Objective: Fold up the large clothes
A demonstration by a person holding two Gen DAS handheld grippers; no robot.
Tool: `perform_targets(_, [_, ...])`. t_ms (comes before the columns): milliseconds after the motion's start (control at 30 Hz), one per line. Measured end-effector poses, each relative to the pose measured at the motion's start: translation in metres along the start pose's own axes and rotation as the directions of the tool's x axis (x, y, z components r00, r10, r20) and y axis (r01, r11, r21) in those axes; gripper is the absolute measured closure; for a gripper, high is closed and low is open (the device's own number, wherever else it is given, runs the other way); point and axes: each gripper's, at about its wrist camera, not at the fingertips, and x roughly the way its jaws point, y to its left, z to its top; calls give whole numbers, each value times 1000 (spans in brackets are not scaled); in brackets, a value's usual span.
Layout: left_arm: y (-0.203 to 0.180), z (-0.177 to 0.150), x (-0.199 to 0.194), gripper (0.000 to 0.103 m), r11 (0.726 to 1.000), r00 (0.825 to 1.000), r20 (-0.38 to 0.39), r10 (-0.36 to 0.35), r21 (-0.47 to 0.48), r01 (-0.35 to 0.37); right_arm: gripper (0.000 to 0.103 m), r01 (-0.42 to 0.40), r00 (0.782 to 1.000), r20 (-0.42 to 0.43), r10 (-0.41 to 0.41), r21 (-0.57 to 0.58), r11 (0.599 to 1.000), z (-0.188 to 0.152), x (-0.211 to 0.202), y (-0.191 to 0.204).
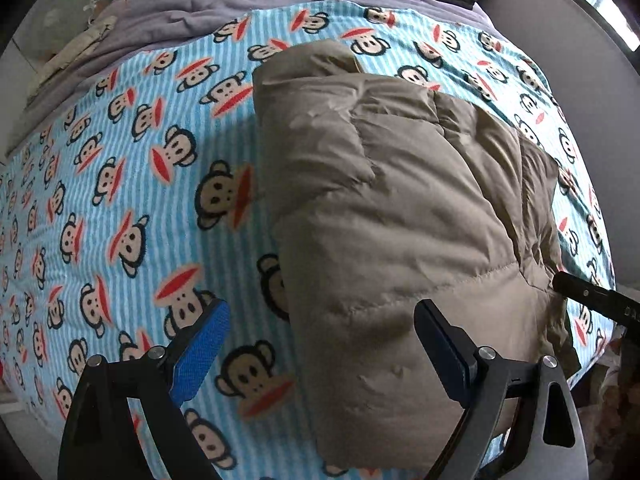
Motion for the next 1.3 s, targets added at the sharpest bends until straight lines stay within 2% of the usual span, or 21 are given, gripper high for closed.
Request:
perform_targets(233, [2, -2, 3, 8, 1000, 1000, -5, 4, -11, -4, 23, -3, 1000, 0, 3, 17, 1000, -1, -7, -6])
perform_targets(267, [3, -2, 3, 1, 1000, 1000, -6, 3, -12, -3, 23, -4, 1000, 3, 4, 16, 1000, -1, -8, -7])
perform_targets(533, [5, -3, 6, 1, 1000, 1000, -15, 12, -14, -12, 22, 11, 1000, 19, -12, 43, 999, 4, -16, -22])
perform_targets(567, [6, -3, 6, 1, 1000, 1000, -17, 5, -19, -6, 20, 7, 1000, 19, -8, 45, 999, 5, -16, -23])
perform_targets(633, [9, -3, 8, 1, 999, 1000, -25, -10, -32, 9, 1, -5, 1000, 18, 4, 44, 999, 6, -15, -26])
perform_targets(767, [16, -4, 14, 1, 998, 998, -45, -31, -56, 29, 0, -25, 999, 32, 23, 44, 999, 10, -13, -32])
perform_targets(900, [28, -1, 19, 1, 988, 990, -57, -128, -98, 122, 0, -73, 997, -3, 73, 81, 994, 14, -2, -42])
perform_targets(1000, [47, 3, 30, 1, 963, 972, -78, -224, -171, 208, 0, -119, 989, -76, 127, 102, 988, 16, 11, -49])
perform_targets(1167, [76, 9, 56, 1, 899, 930, -83, -357, -301, 318, 0, -208, 970, -106, 219, 109, 972, 25, 26, -56])
perform_targets(1233, [83, 12, 70, 1, 840, 877, -70, -474, -336, 427, 0, -237, 960, -126, 249, 105, 966, 31, 34, -57])
perform_targets(1300, [85, 14, 80, 1, 784, 829, -46, -558, -356, 508, 0, -274, 947, -149, 286, 96, 957, 38, 44, -56])
